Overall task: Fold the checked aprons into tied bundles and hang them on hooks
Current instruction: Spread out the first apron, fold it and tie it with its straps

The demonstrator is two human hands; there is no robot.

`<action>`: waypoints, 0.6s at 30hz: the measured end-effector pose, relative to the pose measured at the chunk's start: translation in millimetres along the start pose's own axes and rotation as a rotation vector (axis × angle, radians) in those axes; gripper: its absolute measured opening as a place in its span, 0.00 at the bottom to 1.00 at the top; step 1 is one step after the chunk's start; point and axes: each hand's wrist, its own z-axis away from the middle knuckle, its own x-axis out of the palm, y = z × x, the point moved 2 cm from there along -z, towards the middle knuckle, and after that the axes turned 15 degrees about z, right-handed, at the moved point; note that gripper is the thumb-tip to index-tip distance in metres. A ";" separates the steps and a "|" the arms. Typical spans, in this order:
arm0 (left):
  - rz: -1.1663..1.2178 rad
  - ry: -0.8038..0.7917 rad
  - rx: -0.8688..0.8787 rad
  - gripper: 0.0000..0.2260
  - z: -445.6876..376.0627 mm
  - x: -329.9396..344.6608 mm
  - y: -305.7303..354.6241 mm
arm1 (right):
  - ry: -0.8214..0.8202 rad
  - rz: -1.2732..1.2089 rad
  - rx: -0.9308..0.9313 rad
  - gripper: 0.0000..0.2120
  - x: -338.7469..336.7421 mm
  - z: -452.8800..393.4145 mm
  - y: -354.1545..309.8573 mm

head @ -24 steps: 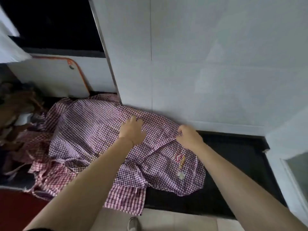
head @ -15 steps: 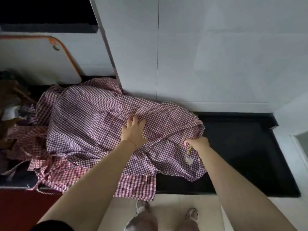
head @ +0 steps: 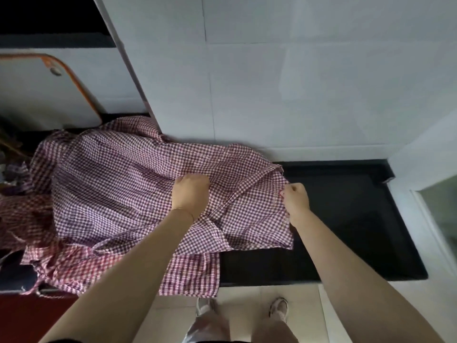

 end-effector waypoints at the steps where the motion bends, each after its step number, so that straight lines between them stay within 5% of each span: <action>1: 0.021 0.038 0.023 0.09 -1.2 1.2 10.3 | 0.006 0.028 -0.071 0.09 -12.3 0.0 -1.7; 6: 0.129 0.060 0.177 0.06 -6.1 32.1 86.2 | 0.004 0.360 -0.296 0.08 -104.7 -20.7 10.1; 11: 0.268 0.002 0.326 0.08 -6.1 83.5 163.8 | 0.421 0.747 -0.264 0.02 -191.0 -53.1 44.6; 14: 0.160 0.016 0.164 0.07 -2.5 95.9 182.2 | 0.652 0.970 -0.209 0.08 -220.6 -72.2 63.1; 18: -0.033 -0.118 -0.101 0.31 4.5 102.1 166.9 | 0.671 1.236 -0.452 0.19 -206.2 -74.6 60.1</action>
